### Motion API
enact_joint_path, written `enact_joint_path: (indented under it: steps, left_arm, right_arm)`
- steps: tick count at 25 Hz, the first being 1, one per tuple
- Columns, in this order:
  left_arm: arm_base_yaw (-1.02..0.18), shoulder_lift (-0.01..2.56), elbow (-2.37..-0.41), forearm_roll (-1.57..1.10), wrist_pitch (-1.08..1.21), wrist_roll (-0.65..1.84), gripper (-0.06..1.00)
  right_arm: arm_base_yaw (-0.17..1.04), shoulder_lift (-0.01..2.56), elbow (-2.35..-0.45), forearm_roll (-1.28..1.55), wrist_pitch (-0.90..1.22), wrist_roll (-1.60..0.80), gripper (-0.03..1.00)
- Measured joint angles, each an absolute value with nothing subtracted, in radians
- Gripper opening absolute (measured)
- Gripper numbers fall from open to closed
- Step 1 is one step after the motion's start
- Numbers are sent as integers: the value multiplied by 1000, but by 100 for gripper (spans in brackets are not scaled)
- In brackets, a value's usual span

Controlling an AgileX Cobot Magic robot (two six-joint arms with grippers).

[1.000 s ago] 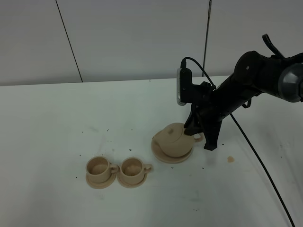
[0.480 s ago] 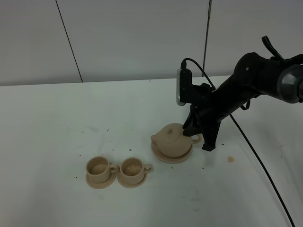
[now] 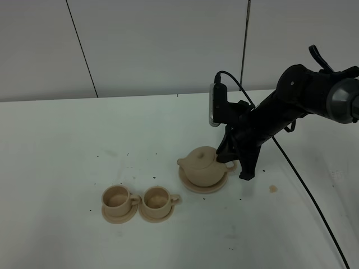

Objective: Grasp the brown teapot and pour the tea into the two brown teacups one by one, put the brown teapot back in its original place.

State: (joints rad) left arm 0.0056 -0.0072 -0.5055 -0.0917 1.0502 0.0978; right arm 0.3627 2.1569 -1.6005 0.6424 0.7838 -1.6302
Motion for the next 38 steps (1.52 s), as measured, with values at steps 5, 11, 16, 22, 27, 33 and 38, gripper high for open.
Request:
enact_joint_path:
  steps: [5,11,16,22,27,33,38]
  left_arm:
    - [6,-7,-505,-92,1050,98,23]
    - [6,-7,-505,-92,1050,98,23]
    - [6,-7,-505,-92,1050,98,23]
    - [6,-7,-505,-92,1050,98,23]
    - [6,-7,-505,-92,1050,98,23]
    - [6,-7,-505,-92,1050,98,23]
    - [6,-7,-505,-92,1050,98,23]
  right_arm:
    - [363,2164,-1600,645,782,-1630,9]
    - [362,2165,-1600,650,782,-1629,9]
    - [362,2166,-1600,642,782,-1614,12]
    - [362,2174,-1600,622,786,-1605,26]
    - [362,2174,-1600,604,788,-1603,32]
    - [363,2174,-1600,578,788,-1601,32]
    - [364,2156,-1600,523,798,-1597,32]
